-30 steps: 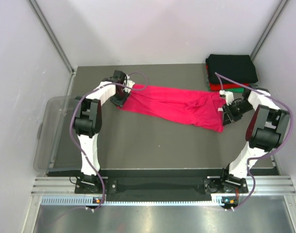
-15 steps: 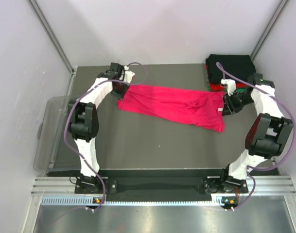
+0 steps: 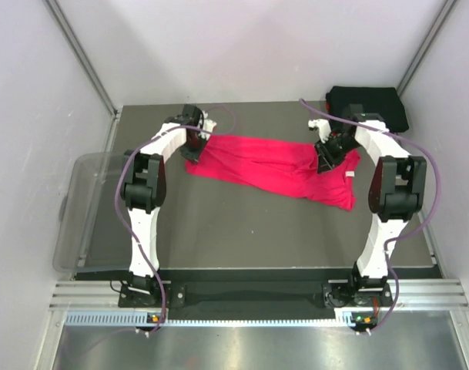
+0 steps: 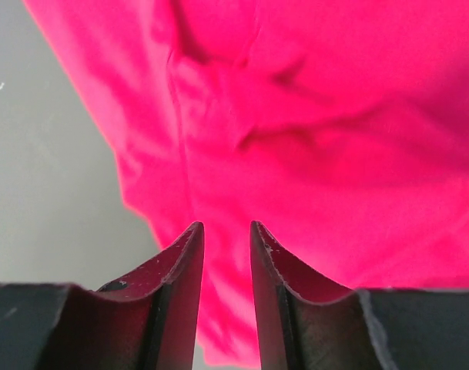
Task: Fold and stack the t-shirts
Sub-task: Fold the tshirt
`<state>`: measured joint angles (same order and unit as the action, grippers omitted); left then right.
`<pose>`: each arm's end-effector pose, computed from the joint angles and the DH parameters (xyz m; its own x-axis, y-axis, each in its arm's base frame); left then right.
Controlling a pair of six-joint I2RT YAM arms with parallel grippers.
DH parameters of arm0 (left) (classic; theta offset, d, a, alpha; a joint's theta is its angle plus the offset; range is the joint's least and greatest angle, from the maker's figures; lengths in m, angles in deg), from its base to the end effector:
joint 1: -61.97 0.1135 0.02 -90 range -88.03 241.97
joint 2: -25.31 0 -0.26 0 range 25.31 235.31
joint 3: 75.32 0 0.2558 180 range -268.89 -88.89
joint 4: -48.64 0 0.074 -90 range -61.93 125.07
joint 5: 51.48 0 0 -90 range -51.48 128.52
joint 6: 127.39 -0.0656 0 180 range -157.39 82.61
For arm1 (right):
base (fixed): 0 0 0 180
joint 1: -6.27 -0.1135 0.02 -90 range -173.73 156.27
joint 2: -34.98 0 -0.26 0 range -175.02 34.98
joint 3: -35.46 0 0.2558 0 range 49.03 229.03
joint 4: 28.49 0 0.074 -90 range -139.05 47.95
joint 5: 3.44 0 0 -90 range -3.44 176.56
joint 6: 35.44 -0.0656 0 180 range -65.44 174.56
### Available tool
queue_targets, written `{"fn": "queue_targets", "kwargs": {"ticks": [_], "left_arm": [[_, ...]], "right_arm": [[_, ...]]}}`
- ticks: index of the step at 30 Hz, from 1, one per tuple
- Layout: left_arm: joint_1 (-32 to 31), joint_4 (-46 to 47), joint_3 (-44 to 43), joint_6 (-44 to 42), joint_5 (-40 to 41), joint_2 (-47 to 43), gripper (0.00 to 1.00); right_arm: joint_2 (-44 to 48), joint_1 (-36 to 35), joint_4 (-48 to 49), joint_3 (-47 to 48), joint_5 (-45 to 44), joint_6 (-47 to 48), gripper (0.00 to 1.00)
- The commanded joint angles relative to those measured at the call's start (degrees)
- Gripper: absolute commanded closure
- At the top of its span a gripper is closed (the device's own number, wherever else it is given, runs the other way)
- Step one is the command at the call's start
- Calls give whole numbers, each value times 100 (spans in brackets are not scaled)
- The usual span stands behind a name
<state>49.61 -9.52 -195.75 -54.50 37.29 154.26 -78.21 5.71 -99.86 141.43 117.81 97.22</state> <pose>0.4800 -0.1066 0.1496 -0.7919 0.4747 -0.3841 0.4764 0.8738 0.0976 0.4015 0.0380 0.1928 -0.6456 -0.5857 -0.4901 -0.7458 0.6214 0.2399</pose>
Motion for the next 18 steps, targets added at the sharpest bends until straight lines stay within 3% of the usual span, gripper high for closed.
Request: {"fn": "queue_targets", "kwargs": {"ticks": [1, 10, 14, 18], "left_arm": [[67, 4, 385, 40, 53, -264, 82], [76, 250, 1317, 23, 308, -730, 82], [85, 311, 1476, 5, 317, -871, 82], [85, 347, 1546, -4, 343, -933, 82]], "right_arm": [[-414, -216, 120, 637, 13, -205, 68], [-933, -463, 296, 1060, -233, -231, 64], [-1074, -542, 304, 1175, -268, -257, 57], [-1083, -612, 392, 1123, -285, -275, 57]]}}
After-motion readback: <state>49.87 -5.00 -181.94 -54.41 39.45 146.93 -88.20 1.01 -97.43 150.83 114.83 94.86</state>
